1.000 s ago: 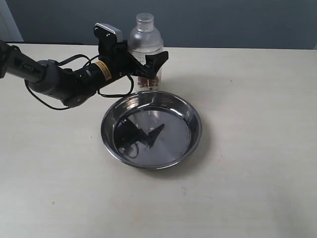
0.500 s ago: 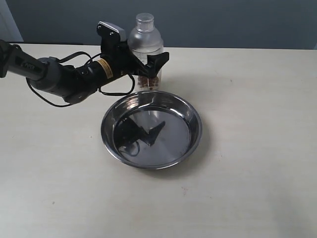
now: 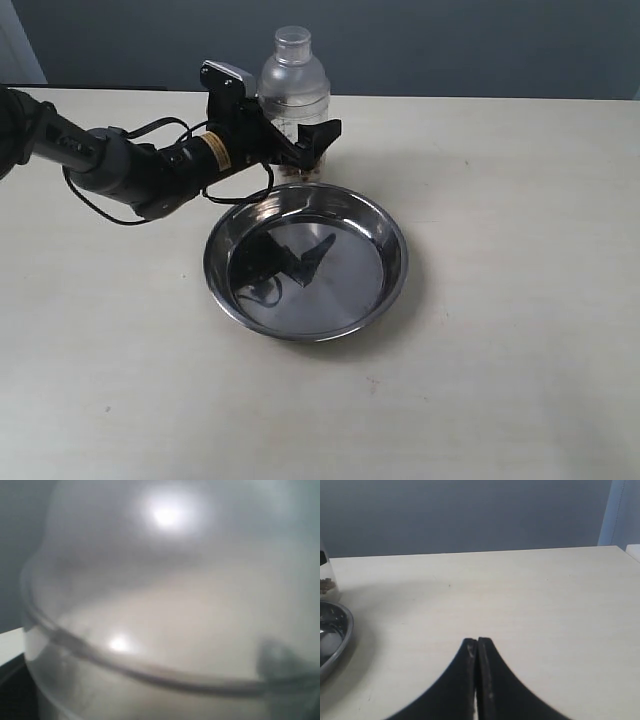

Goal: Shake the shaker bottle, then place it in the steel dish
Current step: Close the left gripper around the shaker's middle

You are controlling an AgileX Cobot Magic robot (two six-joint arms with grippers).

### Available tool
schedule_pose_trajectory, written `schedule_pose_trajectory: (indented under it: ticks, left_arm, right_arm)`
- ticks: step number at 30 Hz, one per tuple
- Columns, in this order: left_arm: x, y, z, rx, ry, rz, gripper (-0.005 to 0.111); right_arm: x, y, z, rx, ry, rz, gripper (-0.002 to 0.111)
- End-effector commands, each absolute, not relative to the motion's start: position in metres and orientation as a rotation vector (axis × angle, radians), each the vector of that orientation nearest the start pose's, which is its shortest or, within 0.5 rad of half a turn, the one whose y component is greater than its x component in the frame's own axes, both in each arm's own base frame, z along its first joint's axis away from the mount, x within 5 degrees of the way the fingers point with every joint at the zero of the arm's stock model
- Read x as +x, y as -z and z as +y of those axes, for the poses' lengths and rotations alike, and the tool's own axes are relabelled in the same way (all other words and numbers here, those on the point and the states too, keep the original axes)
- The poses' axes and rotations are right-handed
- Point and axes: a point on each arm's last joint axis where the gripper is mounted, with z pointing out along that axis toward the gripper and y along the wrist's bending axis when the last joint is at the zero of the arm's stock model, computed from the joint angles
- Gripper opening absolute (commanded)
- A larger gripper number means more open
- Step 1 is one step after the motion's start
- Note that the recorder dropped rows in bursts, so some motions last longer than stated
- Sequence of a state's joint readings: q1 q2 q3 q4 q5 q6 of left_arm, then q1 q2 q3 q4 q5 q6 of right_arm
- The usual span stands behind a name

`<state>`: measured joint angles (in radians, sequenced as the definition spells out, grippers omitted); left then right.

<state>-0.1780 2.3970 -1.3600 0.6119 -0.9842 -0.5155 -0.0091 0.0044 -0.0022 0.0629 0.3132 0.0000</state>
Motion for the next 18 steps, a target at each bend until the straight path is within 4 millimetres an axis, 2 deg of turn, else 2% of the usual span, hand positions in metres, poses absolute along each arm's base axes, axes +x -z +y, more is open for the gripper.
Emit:
schedule_pose_trajectory:
  ticks: [1,13,16,18]
  left_arm:
    - [0.4656,-0.0874,-0.1310,0.416,0.672,1.590,0.106]
    - [0.4682,-0.0891,-0.1306,0.409,0.661,1.593,0.102]
    - [0.4687,-0.0892,-0.1301,0.405,0.653,1.593,0.096]
    - [0.4686,-0.0890,-0.1301,0.408,0.652,1.595,0.088]
  right_arm:
    - [0.0543,-0.1857,0.0012,0.047,-0.052,1.788,-0.001]
    - [0.0543,-0.1857,0.0012,0.047,-0.052,1.788,-0.001]
    - [0.0543,-0.1857,0.0012,0.047,-0.052,1.788,-0.001]
    - [0.0543,-0.1857,0.0012,0.047,-0.052,1.788,-0.001]
